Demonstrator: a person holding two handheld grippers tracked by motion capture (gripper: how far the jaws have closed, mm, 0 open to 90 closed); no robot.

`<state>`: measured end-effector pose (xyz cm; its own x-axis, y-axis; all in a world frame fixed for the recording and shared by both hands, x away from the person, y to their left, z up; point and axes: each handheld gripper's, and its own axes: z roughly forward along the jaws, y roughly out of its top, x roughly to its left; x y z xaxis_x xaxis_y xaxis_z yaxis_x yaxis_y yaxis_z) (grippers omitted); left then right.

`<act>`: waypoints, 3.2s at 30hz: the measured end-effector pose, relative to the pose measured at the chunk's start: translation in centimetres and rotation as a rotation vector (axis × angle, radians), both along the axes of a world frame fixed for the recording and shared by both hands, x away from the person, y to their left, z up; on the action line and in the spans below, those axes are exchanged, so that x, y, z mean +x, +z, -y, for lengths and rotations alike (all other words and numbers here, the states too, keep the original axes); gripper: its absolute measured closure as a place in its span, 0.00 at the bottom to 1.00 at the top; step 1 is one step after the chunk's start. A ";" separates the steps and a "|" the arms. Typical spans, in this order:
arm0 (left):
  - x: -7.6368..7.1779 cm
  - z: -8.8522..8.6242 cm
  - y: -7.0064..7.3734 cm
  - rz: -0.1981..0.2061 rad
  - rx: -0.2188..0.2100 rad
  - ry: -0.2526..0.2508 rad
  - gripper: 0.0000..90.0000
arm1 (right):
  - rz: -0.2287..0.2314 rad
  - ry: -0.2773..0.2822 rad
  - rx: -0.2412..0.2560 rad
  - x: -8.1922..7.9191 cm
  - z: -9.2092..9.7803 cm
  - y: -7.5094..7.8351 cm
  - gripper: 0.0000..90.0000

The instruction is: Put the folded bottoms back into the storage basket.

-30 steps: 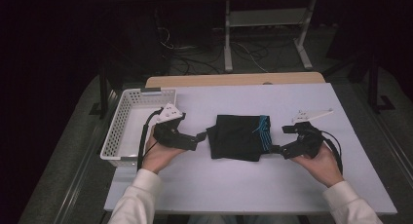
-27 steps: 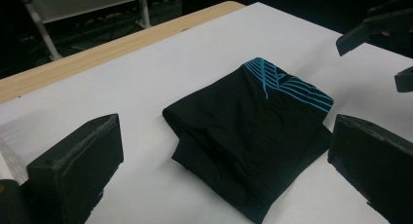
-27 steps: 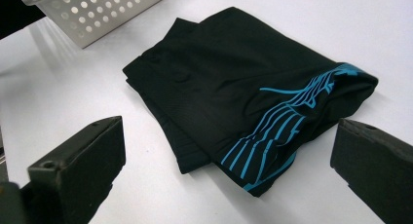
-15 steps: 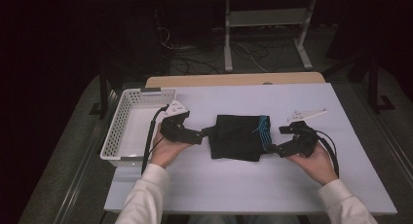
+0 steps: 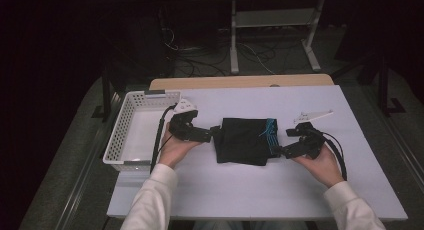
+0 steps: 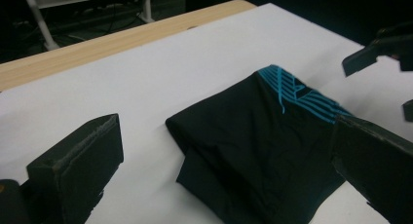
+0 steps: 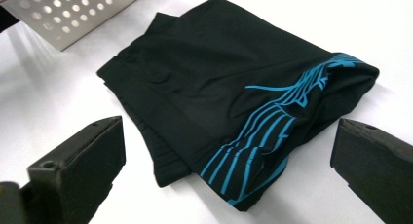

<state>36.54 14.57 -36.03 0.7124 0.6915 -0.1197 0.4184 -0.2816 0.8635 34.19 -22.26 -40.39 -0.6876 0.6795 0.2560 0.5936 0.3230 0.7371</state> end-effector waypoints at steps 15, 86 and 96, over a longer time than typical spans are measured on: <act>1.5 2.1 -0.6 -0.010 0.008 -0.004 0.00 | -0.031 -0.031 -0.008 1.2 0.2 -1.2 0.00; 7.9 4.7 -9.1 -0.299 0.061 0.009 0.12 | -0.273 -0.058 0.054 3.8 0.6 -4.3 0.31; 7.9 4.9 -8.9 -0.318 0.055 -0.008 0.49 | -0.317 -0.030 0.073 4.2 -0.1 -4.5 0.54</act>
<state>44.47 9.67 -44.90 0.6505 0.6979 -0.2998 0.6625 -0.3283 0.6732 38.36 -22.13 -44.87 -0.5460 0.6699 0.5032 0.8057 0.2551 0.5346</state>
